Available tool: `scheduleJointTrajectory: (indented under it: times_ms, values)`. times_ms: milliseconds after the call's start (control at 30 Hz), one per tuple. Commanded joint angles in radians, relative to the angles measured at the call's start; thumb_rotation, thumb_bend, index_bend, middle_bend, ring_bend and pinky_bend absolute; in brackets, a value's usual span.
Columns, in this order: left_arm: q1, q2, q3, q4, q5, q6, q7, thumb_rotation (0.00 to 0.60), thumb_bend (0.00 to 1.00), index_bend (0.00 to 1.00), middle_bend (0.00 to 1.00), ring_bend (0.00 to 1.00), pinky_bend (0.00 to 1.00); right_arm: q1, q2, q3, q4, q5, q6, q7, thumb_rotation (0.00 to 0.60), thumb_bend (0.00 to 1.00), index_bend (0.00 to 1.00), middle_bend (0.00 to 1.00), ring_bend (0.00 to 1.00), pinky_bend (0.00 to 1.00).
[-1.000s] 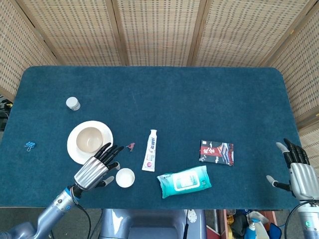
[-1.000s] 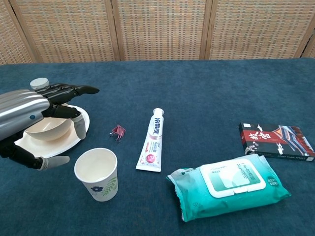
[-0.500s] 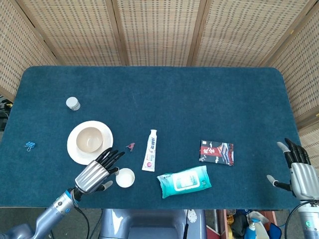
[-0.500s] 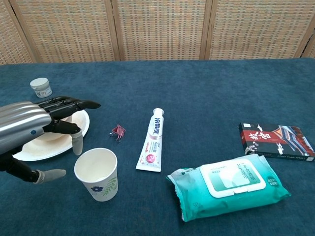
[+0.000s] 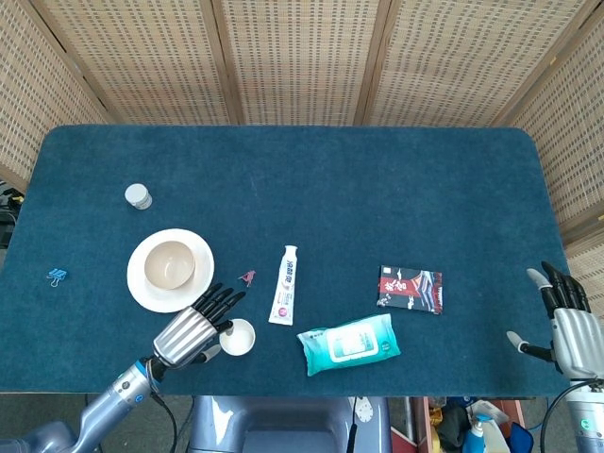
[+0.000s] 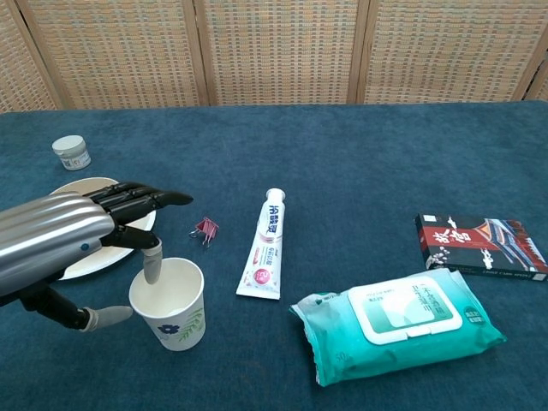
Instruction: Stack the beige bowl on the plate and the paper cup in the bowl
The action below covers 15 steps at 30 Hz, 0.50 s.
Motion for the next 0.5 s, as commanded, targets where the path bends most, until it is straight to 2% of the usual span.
scheduleJointTrajectory:
  times_ms: [33, 167, 333, 500]
  values:
    - [-0.004, -0.018, -0.004, 0.015, -0.010, -0.013, 0.002, 0.600, 0.27, 0.48, 0.01, 0.00, 0.00, -0.001, 0.000, 0.000, 0.003, 0.001, 0.001, 0.000, 0.600, 0.14, 0.08, 0.00, 0.00, 0.00]
    - [-0.009, -0.040, -0.010, 0.029, -0.019, -0.024, 0.007, 0.600, 0.28, 0.52, 0.02, 0.00, 0.00, -0.002, 0.000, 0.003, 0.004, 0.002, 0.003, 0.002, 0.600, 0.14, 0.08, 0.00, 0.00, 0.00]
    - [-0.011, -0.054, -0.014, 0.037, -0.022, -0.024, 0.016, 0.600, 0.40, 0.60, 0.03, 0.00, 0.00, -0.003, 0.002, 0.004, 0.006, 0.004, 0.002, 0.010, 0.600, 0.14, 0.08, 0.00, 0.00, 0.00]
    - [-0.009, -0.060, -0.014, 0.042, -0.018, -0.011, 0.023, 0.600, 0.44, 0.62, 0.04, 0.00, 0.00, -0.003, 0.003, 0.005, 0.006, 0.002, 0.004, 0.014, 0.600, 0.14, 0.08, 0.00, 0.00, 0.00]
